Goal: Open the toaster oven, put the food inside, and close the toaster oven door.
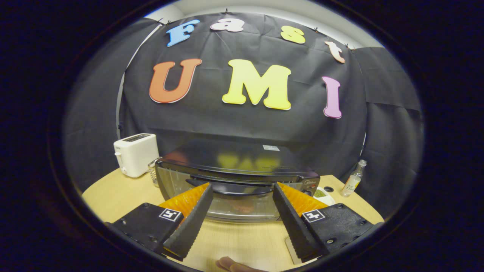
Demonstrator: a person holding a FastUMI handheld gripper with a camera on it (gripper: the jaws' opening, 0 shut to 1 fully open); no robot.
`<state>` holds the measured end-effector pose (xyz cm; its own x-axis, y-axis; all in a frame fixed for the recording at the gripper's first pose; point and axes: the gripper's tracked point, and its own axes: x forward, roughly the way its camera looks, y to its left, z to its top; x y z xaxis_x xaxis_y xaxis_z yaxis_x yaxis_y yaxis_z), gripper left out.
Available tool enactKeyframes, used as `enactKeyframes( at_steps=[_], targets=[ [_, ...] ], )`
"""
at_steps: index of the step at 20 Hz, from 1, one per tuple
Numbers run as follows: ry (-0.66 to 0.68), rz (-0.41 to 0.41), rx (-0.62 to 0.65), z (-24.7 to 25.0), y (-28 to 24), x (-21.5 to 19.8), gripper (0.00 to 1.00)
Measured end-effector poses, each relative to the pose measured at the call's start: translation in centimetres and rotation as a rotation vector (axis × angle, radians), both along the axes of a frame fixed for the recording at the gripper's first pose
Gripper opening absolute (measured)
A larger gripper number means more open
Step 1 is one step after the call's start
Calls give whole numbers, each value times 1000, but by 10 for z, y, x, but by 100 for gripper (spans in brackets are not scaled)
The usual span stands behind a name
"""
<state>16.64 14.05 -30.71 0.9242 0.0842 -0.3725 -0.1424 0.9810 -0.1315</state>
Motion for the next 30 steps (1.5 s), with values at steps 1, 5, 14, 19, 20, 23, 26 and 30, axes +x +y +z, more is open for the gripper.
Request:
enactKeyframes(
  at_steps=[1, 5, 14, 19, 20, 23, 26, 30],
  targets=[
    [3, -7, -1, 2, -2, 1, 100],
    [-22, -11, 52, 39, -7, -14, 100],
    [-210, 22, 135, 202, -25, -117, 100],
    [-312, 13, 126, 276, -46, -187, 100],
    [-334, 26, 128, 289, -47, -201, 100],
    [-385, 40, 102, 305, -57, -240, 100],
    [-411, 99, 81, 302, -57, -271, 100],
    [-362, 66, 124, 281, -72, -282, 100]
  ],
)
